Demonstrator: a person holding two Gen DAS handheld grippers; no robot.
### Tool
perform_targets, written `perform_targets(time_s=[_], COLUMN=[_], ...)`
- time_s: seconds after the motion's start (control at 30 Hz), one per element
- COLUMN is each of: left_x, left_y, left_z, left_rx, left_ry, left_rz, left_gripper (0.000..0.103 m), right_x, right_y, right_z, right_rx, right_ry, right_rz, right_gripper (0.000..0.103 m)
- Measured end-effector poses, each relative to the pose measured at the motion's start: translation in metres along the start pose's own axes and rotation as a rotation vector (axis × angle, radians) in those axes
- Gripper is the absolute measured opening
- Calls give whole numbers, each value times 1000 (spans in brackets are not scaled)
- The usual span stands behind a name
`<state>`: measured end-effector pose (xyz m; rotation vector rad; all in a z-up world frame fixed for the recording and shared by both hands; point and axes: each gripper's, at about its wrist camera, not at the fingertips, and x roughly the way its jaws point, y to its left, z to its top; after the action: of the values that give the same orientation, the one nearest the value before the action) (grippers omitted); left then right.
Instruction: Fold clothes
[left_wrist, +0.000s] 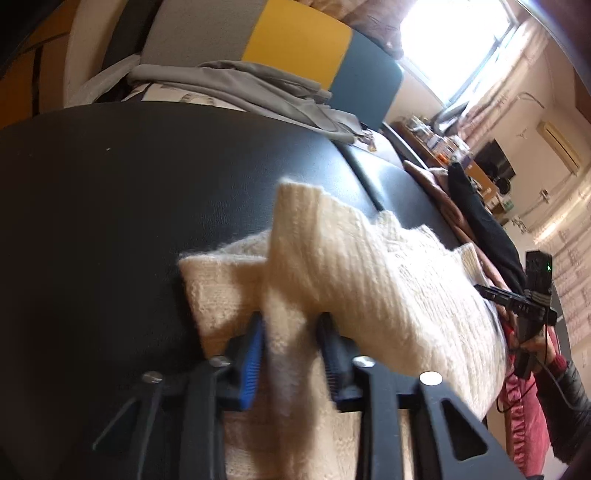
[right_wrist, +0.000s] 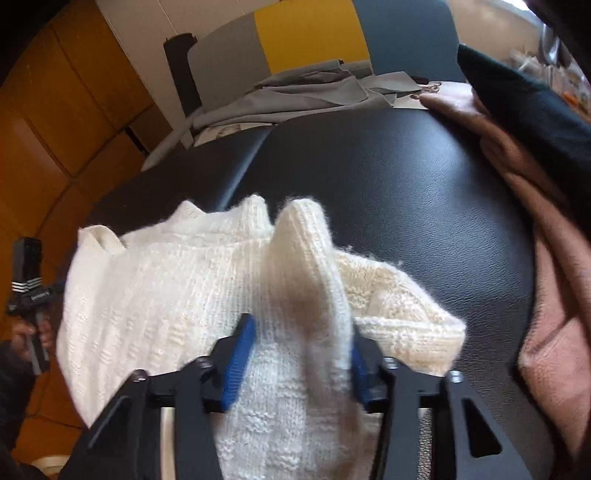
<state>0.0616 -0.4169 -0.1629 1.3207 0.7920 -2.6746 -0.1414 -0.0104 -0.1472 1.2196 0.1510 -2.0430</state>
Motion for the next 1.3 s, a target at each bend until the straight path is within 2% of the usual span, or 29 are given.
perform_targets(time_s=[0.03, 0.07, 0.1, 0.23, 0.37, 0.47, 0.57, 0.6, 0.63, 0.7, 0.8, 0.87, 0.9, 1.03, 1.07, 1.13, 1.17, 1.2, 1.3], left_x=[0, -1, -1, -11, -28, -35, -28, -25, -22, -19, -15, -12, -10, -8, -7, -6, -6, -6, -6], left_y=[1, 1, -1, -8, -3, 1, 5, 5, 5, 4, 6, 9, 10, 8, 7, 6, 6, 7, 8], left_z=[0, -1, -1, -1, -4, -7, -11, -12, -13, -12, -10, -10, -9, -12, -12, -11, -11, -11, -10], left_rx=[-7, -11, -13, -16, -65, -87, -96, -93, -86, -77, -87, -106, -111, -104, -100, -91, -88, -89, -92], left_ry=[-2, -5, -8, -51, -114, -136, -107, -94, -83, -75, -62, -51, -47, -40, -37, -34, -31, -30, -28], left_rz=[-3, -5, -3, 3, -2, 16, 46, 54, 60, 60, 48, 38, 34, 37, 38, 42, 42, 41, 36], left_gripper=[16, 10, 8, 5, 5, 5, 5, 5, 5, 6, 6, 7, 7, 10, 11, 11, 11, 12, 12], right_x=[-2, -4, -7, -35, -68, -71, -59, -55, -53, -51, -43, -30, -22, 5, 10, 22, 28, 34, 44], right_y=[2, 3, 5, 15, 14, -6, -26, -33, -40, -52, -55, -53, -51, -37, -32, -23, -20, -17, -3], right_z=[1, 2, 3, 9, 12, 9, 3, 0, -2, -5, 3, 10, 13, 22, 24, 26, 27, 27, 29], right_rx=[-8, -15, -20, -56, -61, 5, 81, 116, 167, 241, 230, 201, 186, 131, 107, 67, 54, 40, -32], right_ry=[1, 1, -2, -58, -134, -138, -105, -99, -110, -144, -148, -104, -80, -8, 5, 28, 42, 58, 127], right_rz=[-21, -40, -54, -97, -151, -187, -163, -127, -53, 58, 133, 159, 157, 176, 168, 159, 169, 183, 114], right_gripper=[25, 13, 10, 10, 10, 10, 10, 13, 13, 28, 44, 48, 53, 57, 62, 83, 98, 103, 103])
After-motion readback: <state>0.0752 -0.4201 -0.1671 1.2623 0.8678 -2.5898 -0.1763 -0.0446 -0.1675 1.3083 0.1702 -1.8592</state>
